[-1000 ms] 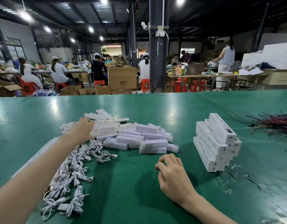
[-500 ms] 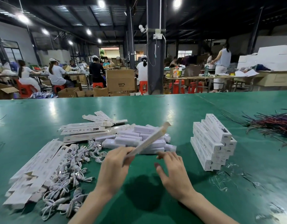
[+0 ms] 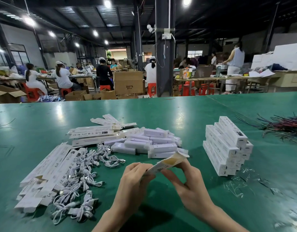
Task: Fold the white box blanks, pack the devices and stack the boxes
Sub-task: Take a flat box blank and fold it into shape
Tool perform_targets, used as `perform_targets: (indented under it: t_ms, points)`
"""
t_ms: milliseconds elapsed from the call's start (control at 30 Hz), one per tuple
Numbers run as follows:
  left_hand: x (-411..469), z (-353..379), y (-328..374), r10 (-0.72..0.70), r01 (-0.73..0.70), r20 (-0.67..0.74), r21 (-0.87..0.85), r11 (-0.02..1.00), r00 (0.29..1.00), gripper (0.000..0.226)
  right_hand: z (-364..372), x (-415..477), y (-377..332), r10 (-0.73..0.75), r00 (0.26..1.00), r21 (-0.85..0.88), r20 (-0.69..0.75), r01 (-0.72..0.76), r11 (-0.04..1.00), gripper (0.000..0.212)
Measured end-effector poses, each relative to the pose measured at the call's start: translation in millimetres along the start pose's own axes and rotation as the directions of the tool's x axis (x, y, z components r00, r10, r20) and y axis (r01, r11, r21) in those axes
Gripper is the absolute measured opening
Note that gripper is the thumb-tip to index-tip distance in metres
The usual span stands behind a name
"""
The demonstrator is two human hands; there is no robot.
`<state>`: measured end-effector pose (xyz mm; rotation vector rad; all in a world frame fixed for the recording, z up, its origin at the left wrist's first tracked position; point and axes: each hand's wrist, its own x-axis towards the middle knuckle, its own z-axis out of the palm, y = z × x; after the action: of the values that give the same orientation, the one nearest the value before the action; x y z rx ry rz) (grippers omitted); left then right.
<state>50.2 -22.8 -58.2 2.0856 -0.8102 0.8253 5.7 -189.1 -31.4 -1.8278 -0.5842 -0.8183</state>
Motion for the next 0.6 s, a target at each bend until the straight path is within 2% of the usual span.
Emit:
perform_targets:
  t_ms: [67, 167, 267, 367, 467, 533, 600]
  points:
    - [-1, -1, 4, 0.023, -0.023, 0.008, 0.009, 1.000, 1.000, 0.011, 0, -3, -1, 0.031, 0.999, 0.064, 0.045, -0.034, 0.997, 0.018]
    - [-1, 0, 18, 0.070, -0.070, -0.005, 0.027, 0.997, 0.998, 0.028, 2, -6, -5, 0.150, 0.977, 0.176, 0.150, -0.176, 0.969, 0.035]
    - [-1, 4, 34, 0.062, -0.061, 0.024, -0.033, 0.998, 0.998, 0.039, 1, -3, -11, 0.160, 0.980, 0.171, 0.119, -0.179, 0.969, 0.040]
    - [-2, 3, 40, 0.048, -0.044, 0.035, -0.115, 0.992, 0.998, 0.051, -10, 7, -12, 0.159, 0.983, 0.193, 0.094, -0.175, 0.966, 0.060]
    - [-2, -2, 42, 0.053, -0.055, -0.011, -0.175, 0.983, 0.999, 0.062, -27, 15, -14, 0.144, 0.973, 0.189, 0.178, -0.178, 0.966, 0.073]
    - [-1, -4, 45, 0.077, -0.085, -0.044, -0.226, 0.970, 0.996, 0.065, -37, 19, -15, 0.160, 0.953, 0.194, 0.257, -0.213, 0.958, 0.072]
    - [0, -4, 51, 0.054, -0.071, -0.062, -0.328, 0.942, 0.997, 0.068, -43, 21, -18, 0.190, 0.910, 0.283, 0.369, -0.304, 0.910, 0.066]
